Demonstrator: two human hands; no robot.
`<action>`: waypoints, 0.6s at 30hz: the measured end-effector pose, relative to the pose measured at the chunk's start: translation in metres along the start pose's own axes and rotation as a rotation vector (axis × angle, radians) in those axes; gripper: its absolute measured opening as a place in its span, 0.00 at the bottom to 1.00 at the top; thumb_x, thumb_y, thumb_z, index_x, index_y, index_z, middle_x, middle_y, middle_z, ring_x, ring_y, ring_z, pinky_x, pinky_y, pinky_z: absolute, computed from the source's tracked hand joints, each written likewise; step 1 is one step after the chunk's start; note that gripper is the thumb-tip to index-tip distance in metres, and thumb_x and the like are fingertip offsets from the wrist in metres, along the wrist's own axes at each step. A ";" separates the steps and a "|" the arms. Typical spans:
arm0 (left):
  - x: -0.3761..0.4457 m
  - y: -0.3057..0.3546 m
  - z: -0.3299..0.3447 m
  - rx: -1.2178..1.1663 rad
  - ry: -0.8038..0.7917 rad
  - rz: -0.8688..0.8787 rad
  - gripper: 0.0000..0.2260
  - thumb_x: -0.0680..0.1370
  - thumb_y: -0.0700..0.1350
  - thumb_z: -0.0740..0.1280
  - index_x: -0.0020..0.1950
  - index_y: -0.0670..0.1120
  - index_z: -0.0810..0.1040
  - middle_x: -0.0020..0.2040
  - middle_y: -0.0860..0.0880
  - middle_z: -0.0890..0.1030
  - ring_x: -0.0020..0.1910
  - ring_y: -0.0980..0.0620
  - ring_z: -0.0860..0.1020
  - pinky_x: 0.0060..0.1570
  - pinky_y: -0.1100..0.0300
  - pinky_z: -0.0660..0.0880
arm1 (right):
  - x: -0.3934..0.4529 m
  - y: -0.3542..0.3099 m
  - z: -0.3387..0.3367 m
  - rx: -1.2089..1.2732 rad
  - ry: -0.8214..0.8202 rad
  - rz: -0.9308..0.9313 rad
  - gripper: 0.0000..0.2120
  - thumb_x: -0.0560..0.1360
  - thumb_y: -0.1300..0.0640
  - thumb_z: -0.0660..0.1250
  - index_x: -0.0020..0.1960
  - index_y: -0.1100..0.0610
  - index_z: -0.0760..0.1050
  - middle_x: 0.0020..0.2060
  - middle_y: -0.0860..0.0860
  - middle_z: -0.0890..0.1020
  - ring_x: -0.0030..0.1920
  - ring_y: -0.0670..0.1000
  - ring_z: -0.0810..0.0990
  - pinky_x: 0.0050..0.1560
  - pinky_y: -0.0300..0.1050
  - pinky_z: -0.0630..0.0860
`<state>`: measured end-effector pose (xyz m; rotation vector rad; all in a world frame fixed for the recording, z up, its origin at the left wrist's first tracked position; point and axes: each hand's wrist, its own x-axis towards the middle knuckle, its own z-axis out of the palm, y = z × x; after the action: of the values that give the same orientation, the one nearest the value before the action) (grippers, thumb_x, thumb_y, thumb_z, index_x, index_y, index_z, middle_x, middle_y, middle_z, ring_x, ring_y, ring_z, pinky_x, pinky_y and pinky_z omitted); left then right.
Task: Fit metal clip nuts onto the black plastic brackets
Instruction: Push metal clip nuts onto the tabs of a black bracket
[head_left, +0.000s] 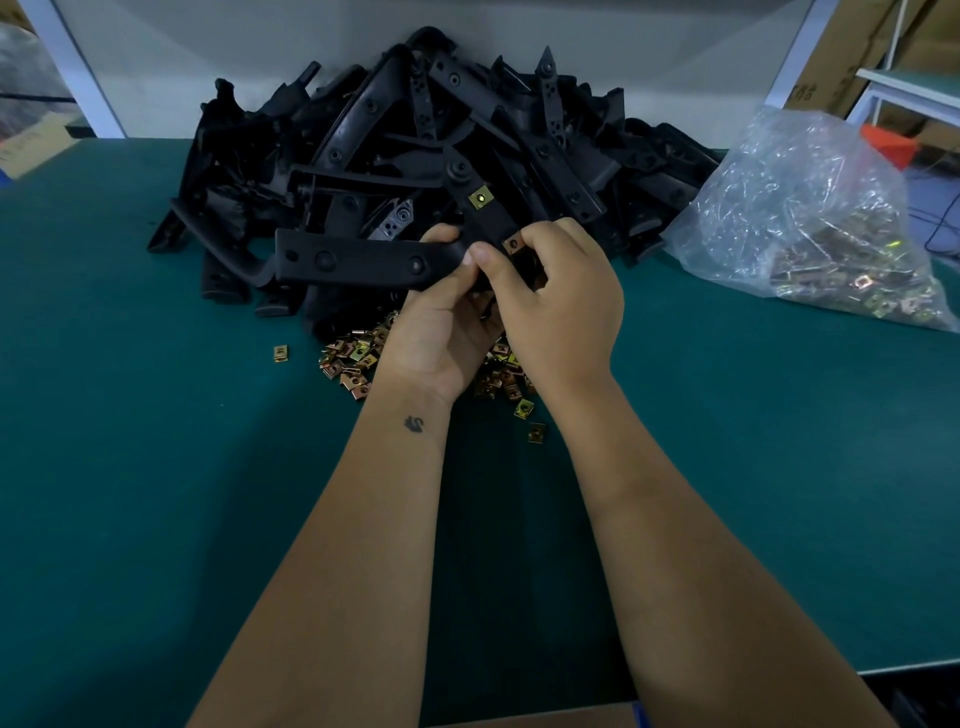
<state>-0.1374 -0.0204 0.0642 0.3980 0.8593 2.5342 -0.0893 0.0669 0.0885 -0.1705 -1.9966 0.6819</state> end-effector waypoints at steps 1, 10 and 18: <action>0.000 0.000 0.000 -0.008 -0.003 0.000 0.13 0.81 0.37 0.61 0.50 0.55 0.79 0.50 0.49 0.86 0.48 0.51 0.84 0.50 0.51 0.80 | 0.000 0.000 0.000 0.001 -0.001 0.002 0.17 0.73 0.45 0.72 0.38 0.59 0.77 0.35 0.48 0.77 0.36 0.49 0.73 0.34 0.46 0.69; -0.002 0.000 0.004 -0.009 0.010 -0.007 0.13 0.81 0.38 0.62 0.49 0.55 0.80 0.50 0.49 0.86 0.49 0.51 0.84 0.52 0.50 0.79 | -0.002 -0.001 0.000 0.008 0.016 0.046 0.18 0.71 0.43 0.73 0.44 0.58 0.76 0.41 0.47 0.76 0.40 0.48 0.76 0.35 0.44 0.72; -0.001 0.001 0.006 -0.014 0.029 -0.035 0.13 0.82 0.37 0.59 0.51 0.55 0.76 0.47 0.50 0.86 0.43 0.52 0.85 0.50 0.52 0.78 | -0.001 -0.002 0.002 0.022 0.058 -0.008 0.14 0.70 0.49 0.76 0.41 0.59 0.76 0.39 0.48 0.77 0.38 0.48 0.75 0.34 0.43 0.71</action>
<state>-0.1341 -0.0187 0.0690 0.3399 0.8513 2.5182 -0.0899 0.0642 0.0884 -0.1680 -1.9326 0.6860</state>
